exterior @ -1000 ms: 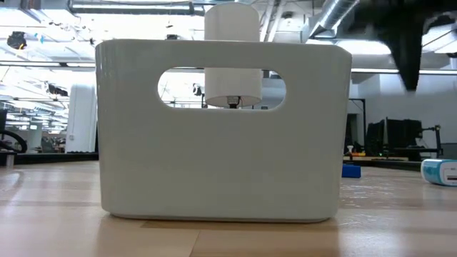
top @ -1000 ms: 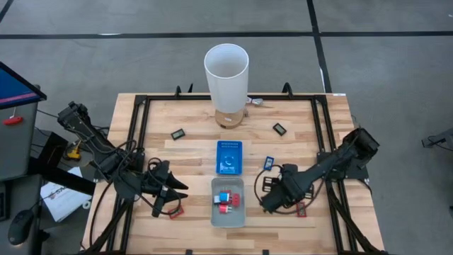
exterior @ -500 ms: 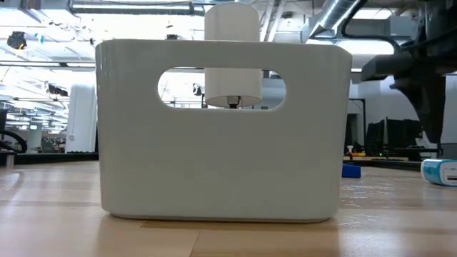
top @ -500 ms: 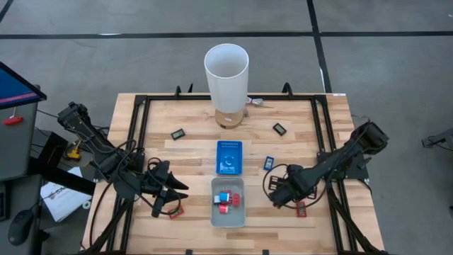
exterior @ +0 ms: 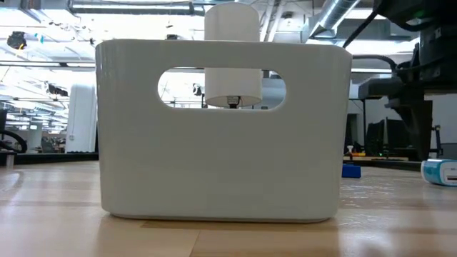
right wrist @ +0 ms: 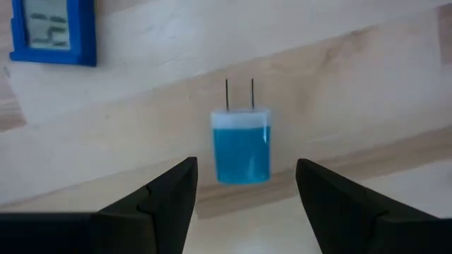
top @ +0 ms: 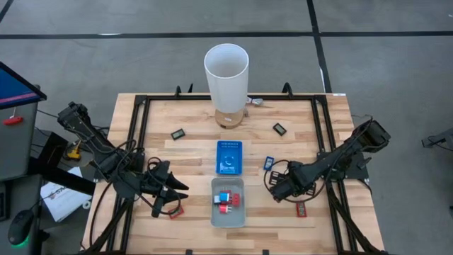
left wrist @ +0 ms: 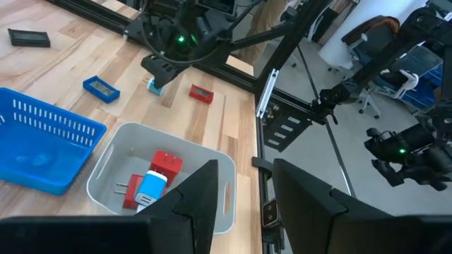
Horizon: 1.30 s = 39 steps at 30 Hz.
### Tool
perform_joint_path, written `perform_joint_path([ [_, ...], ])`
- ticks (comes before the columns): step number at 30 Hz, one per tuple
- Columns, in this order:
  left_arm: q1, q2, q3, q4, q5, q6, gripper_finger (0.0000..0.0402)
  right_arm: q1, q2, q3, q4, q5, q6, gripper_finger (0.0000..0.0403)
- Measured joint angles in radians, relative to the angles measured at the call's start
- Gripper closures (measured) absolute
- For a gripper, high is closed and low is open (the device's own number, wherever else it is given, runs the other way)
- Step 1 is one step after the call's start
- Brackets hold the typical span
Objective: Pick & Place Office items
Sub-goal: Put the blue charger adapter into the gray bin
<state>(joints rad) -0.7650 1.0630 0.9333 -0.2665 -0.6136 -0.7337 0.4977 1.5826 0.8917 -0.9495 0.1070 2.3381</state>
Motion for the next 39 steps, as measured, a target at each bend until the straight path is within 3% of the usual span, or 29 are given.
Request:
perform_joint_path([
  [7,0.000,0.000,0.000,-0.001,0.000,0.000,0.0270,-0.016,0.000,-0.084,0.126,0.001,-0.004,0.0169],
  [15,0.000,0.000,0.000,-0.002,0.000,-0.003,0.0270,-0.016,0.000,-0.099,0.145,0.000,-0.008,0.0173],
  [21,0.000,0.000,0.000,-0.002,0.000,-0.002,0.0270,-0.016,0.000,-0.099,0.143,0.007,-0.009,0.0204],
  [30,0.007,0.000,0.000,-0.002,0.000,-0.001,0.0270,-0.012,0.000,-0.098,0.141,0.038,-0.019,0.0283],
  [39,0.007,0.000,0.000,-0.002,0.000,-0.002,0.0270,0.059,0.001,0.005,0.118,0.123,-0.024,0.0285],
])
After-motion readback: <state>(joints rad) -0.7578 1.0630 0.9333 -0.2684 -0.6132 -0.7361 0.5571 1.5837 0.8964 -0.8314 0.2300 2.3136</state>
